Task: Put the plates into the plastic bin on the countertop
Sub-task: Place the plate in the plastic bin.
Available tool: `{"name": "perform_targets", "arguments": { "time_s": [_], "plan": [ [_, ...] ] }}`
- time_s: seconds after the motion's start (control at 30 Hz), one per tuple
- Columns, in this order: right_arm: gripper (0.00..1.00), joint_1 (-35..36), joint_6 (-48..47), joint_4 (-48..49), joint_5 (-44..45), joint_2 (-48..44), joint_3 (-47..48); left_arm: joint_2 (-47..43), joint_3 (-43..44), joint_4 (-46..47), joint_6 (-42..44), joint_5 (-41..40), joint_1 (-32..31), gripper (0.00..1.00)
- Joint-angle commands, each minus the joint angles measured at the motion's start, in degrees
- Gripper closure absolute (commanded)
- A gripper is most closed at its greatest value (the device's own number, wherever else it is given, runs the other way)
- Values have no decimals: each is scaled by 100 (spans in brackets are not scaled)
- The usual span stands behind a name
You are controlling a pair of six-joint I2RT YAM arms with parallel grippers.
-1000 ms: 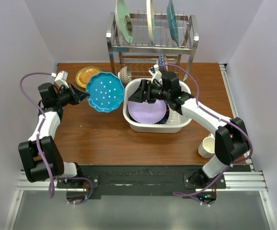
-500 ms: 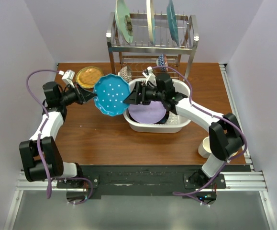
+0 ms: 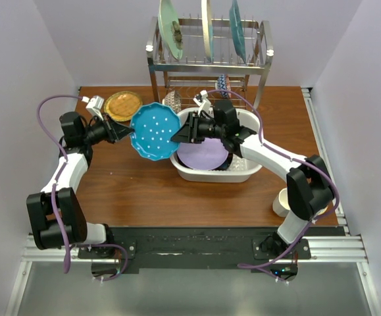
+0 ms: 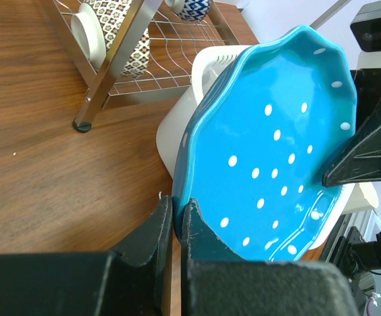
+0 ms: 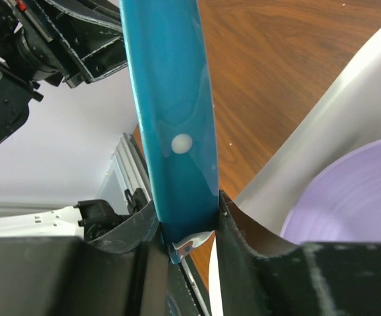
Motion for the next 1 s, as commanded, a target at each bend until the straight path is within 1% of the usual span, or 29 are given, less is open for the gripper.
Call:
{"name": "perform_targets", "arguments": {
  "time_s": [0.0, 0.03, 0.13, 0.43, 0.47, 0.5, 0.53, 0.57, 0.63, 0.7, 0.73, 0.8, 0.83, 0.97],
  "plan": [
    [88, -3, 141, 308, 12, -13, 92, -235, 207, 638, -216, 552, -45, 100],
    [92, -3, 133, 326, 20, -31, 74, -217, 224, 621, -207, 543, -45, 100],
    [100, -3, 141, 326, 12, -22, 74, -199, 259, 542, -163, 526, -45, 100],
    [100, -12, 124, 317, 12, -13, 57, -173, 321, 322, -40, 359, -45, 100],
    [100, -12, 124, 335, 29, -31, 39, -155, 338, 322, -40, 350, -37, 98],
    [100, -12, 133, 370, 55, -74, -31, -147, 347, 296, -31, 341, -45, 88],
    [100, -3, 141, 396, 90, -75, -66, -146, 373, 147, 4, 237, -45, 51],
    [100, -12, 124, 370, 108, -84, -67, -164, 391, -2, 161, 114, -45, 36],
    [100, -3, 54, 221, 108, -75, 12, -199, 496, -423, 346, -289, -45, 19],
    [100, -12, 27, 185, 108, -92, 74, -182, 549, -583, 470, -519, -45, 14],
    [100, -12, 36, 220, 126, -110, 65, -173, 584, -705, 470, -703, -45, 0],
    [100, -3, 97, 343, 152, -128, -31, -216, 672, -925, 575, -1002, -37, 0],
    [100, -3, 124, 326, 144, -119, -23, -286, 655, -1066, 662, -1465, -37, 0],
    [100, -12, 124, 344, 179, -145, 12, -603, 629, -1409, 786, -2487, -45, 0]
  ]
}}
